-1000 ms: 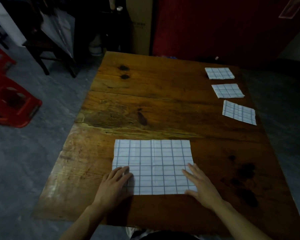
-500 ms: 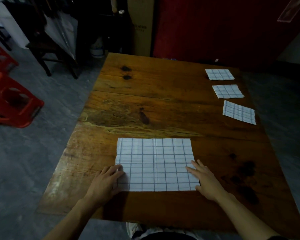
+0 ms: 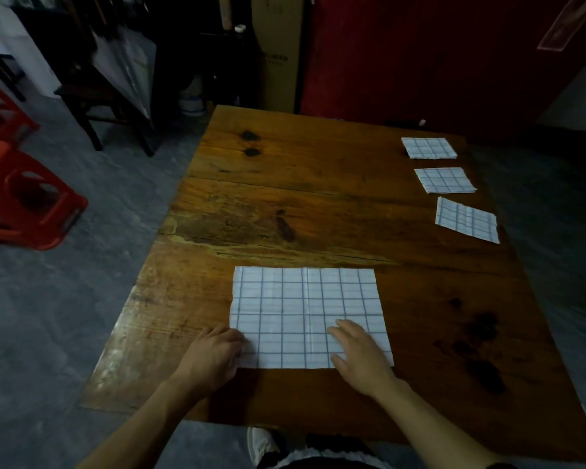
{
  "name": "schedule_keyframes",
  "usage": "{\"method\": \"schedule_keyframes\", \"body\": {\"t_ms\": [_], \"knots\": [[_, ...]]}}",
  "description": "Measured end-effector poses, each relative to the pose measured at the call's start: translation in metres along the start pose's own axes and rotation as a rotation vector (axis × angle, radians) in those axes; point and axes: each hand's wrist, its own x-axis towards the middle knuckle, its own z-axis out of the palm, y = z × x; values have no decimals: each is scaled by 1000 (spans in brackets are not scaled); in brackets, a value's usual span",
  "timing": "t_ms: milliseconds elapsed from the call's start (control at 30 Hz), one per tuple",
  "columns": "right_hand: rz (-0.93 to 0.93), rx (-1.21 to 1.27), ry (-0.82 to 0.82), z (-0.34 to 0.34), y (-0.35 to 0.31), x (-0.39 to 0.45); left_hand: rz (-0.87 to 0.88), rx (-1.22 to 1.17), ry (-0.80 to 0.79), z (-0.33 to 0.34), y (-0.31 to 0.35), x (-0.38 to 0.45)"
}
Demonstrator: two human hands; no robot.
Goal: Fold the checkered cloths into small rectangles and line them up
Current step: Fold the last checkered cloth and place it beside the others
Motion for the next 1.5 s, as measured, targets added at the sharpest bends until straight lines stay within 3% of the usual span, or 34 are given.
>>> {"method": "schedule_keyframes", "body": {"t_ms": [333,467,600,933,1267,1333,1500], "knots": [[25,-18,-14,5,-1,-3,-39,-54,1,-7,13,3],[11,-4,-7,1,-10,-3,-71,-150,78,-13,19,3],[-122,2,-9,-12,-31,-5,-74,-244,177,-32,36,12],[-233,105,335,-44,-69,-15,30,-403,347,-84,100,42],[-144,203,506,-97,-43,-46,259,-275,278,-105,87,57],[-155,224,525,-109,-35,-54,250,-187,305,-106,77,59],[-163,283,588,-129,-15,-70,160,-228,395,-117,75,55]]}}
